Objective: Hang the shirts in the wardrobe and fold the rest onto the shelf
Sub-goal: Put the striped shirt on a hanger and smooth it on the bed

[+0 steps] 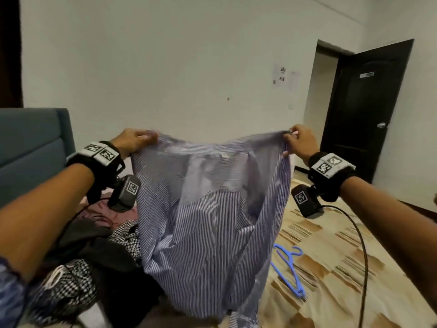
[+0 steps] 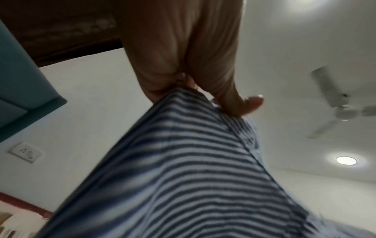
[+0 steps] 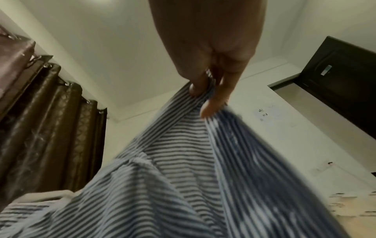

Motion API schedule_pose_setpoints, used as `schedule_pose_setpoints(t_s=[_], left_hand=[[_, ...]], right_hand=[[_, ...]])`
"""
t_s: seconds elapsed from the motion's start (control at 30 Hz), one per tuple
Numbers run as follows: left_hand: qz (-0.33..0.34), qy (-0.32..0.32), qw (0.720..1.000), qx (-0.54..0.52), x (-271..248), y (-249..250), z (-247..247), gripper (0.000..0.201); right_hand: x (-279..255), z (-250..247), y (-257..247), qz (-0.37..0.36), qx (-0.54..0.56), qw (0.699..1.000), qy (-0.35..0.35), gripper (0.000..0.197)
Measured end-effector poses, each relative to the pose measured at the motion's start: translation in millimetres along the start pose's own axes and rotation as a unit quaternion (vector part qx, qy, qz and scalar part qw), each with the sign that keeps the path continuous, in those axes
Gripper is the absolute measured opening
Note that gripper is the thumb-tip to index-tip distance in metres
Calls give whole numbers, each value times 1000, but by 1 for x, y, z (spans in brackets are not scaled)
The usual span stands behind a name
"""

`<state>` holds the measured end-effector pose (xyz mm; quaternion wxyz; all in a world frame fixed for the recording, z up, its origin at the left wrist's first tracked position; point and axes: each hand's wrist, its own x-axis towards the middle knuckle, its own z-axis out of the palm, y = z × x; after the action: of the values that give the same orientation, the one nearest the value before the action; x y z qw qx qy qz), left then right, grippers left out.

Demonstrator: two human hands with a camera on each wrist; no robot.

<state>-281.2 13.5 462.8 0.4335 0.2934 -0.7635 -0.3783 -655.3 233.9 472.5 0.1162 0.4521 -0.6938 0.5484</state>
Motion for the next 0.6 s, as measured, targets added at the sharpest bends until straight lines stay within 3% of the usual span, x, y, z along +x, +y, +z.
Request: schedule_pose_setpoints(t_s=[0.07, 0.13, 0.2, 0.27, 0.37, 0.43, 0.6], left_hand=[[-30, -38, 999, 15, -3, -17, -3, 18], [-13, 30, 998, 50, 5, -34, -6, 10], [7, 155, 986, 59, 17, -43, -9, 21], [14, 211, 977, 29, 26, -47, -6, 22], [-7, 171, 985, 21, 29, -60, 5, 12], [-20, 115, 993, 35, 15, -66, 15, 7], [-125, -30, 992, 15, -17, -105, 36, 22]], right_hand=[[-3, 5, 12, 37, 20, 995, -90, 11], [-5, 9, 18, 54, 49, 985, -155, 19], [-4, 14, 18, 17, 60, 992, -110, 14], [-3, 20, 18, -33, 57, 998, -15, 17], [-11, 26, 31, -22, 83, 996, 14, 24], [-25, 26, 50, 9, 69, 997, -26, 21], [-72, 21, 84, 96, 42, 983, -152, 11]])
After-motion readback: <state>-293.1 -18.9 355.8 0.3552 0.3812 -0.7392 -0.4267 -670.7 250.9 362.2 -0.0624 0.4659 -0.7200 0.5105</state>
